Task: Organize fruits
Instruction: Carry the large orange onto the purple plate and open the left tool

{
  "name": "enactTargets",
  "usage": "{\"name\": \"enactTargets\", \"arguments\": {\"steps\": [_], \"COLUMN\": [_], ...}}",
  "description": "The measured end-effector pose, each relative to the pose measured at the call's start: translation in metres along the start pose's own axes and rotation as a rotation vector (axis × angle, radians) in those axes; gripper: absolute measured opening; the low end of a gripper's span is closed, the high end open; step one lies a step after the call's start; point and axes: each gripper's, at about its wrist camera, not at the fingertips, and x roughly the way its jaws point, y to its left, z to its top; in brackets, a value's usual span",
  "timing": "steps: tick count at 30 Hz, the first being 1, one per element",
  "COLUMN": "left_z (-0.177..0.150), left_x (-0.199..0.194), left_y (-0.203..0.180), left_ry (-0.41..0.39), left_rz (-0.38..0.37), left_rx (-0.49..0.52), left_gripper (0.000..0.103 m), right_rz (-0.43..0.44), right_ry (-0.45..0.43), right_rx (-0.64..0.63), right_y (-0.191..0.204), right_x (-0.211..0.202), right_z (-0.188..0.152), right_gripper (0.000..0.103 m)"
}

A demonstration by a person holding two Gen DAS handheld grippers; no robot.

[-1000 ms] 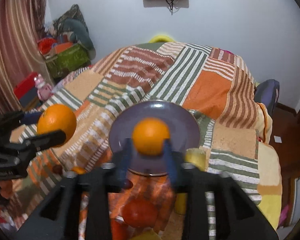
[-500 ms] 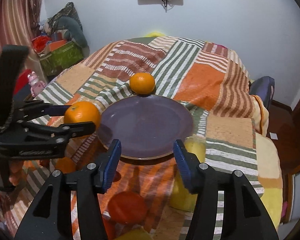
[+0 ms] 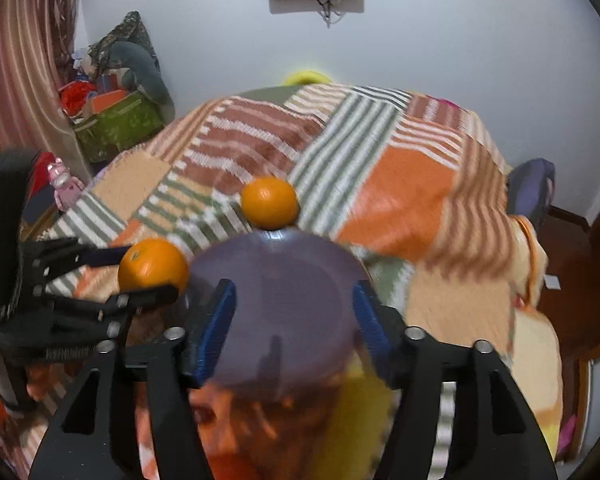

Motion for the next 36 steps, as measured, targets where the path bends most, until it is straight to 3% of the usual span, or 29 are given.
{"name": "enactTargets", "arguments": {"steps": [4,10,23,29,36], "left_z": [0.001,-0.006,-0.012,-0.01,-0.003], "left_x": [-0.006,-0.01,-0.008,0.005,0.019], "left_y": [0.02,0.048,0.064,0.054,0.028], "left_ry": [-0.014,-0.019,-0.035,-0.014,0.005], "left_rz": [0.023,0.043,0.027,0.013,-0.021], "left_rx": [-0.012,-0.016,-0.006,0.01,0.044], "left_gripper": [0.065,0.065,0.065,0.065,0.065], "right_rz": [0.015,-0.002,-0.067,-0.071,-0.044], "right_ry": [-0.003,0.096,0.263,0.244,0.226], "right_rx": [-0.022,-0.069,-0.083,-0.121,-0.184], "right_y": [0.014,0.029,0.032,0.036,0.033], "right_x": [0.027,0.089,0.179,0.173,0.115], "right_z": [0.026,0.048,0.061,0.058,0.03], "right_gripper": [0.073,0.073,0.072,0.066,0.066]}}
